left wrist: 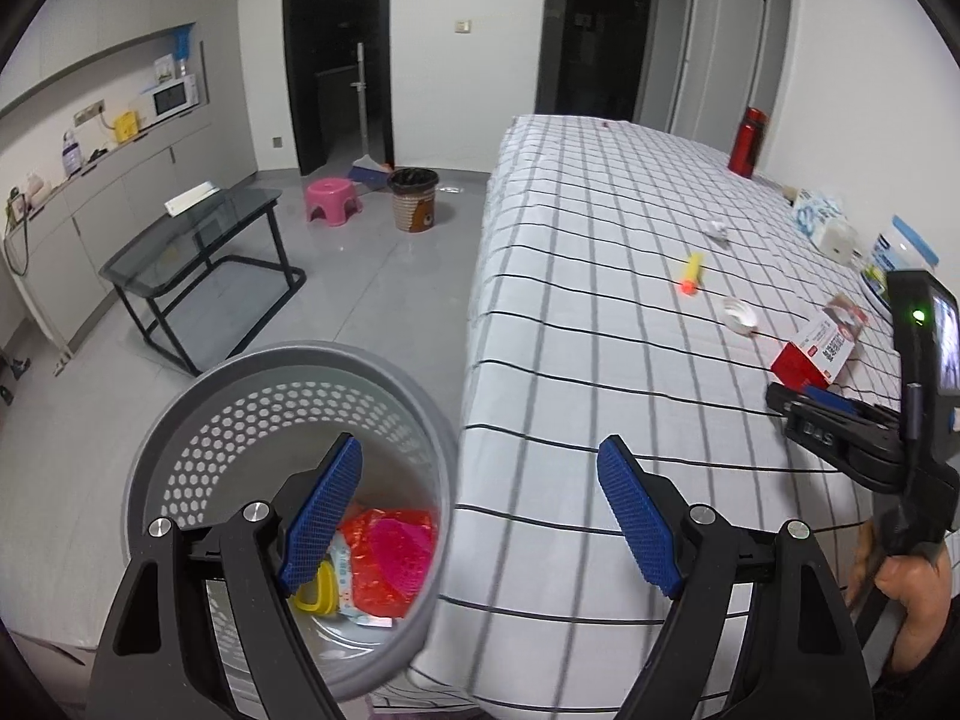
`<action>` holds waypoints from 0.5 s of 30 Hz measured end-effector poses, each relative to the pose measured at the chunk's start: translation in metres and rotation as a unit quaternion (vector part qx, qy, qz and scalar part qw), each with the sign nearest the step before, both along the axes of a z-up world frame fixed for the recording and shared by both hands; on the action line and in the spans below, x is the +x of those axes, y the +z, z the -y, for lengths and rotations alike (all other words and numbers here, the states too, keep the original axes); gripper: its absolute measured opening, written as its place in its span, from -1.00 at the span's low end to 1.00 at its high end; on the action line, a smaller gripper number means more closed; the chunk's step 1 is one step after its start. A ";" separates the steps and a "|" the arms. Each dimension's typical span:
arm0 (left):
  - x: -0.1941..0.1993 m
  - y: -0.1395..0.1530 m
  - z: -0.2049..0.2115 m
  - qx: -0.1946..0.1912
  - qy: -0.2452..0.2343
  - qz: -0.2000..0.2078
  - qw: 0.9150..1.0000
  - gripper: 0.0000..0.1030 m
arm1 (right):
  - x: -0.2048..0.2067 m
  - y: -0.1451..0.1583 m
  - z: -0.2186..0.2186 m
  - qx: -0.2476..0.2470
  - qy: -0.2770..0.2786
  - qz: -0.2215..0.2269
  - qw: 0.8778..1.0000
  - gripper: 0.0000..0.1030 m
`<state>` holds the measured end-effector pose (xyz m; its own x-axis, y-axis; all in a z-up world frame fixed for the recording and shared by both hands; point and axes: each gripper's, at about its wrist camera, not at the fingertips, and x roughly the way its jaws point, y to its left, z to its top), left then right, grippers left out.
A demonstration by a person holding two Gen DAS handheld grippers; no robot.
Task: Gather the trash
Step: 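Move the right tool to the red toothpaste box while the left tool returns to the table, then grasp the red toothpaste box across its middle with the right tool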
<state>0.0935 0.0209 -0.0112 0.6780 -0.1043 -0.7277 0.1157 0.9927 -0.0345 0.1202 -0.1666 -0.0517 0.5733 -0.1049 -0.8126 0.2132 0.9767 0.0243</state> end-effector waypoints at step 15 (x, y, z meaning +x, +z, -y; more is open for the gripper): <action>0.015 0.009 0.096 -0.013 -0.093 -0.001 0.996 0.54 | -0.082 0.010 0.118 0.007 -0.100 0.026 0.995 -0.19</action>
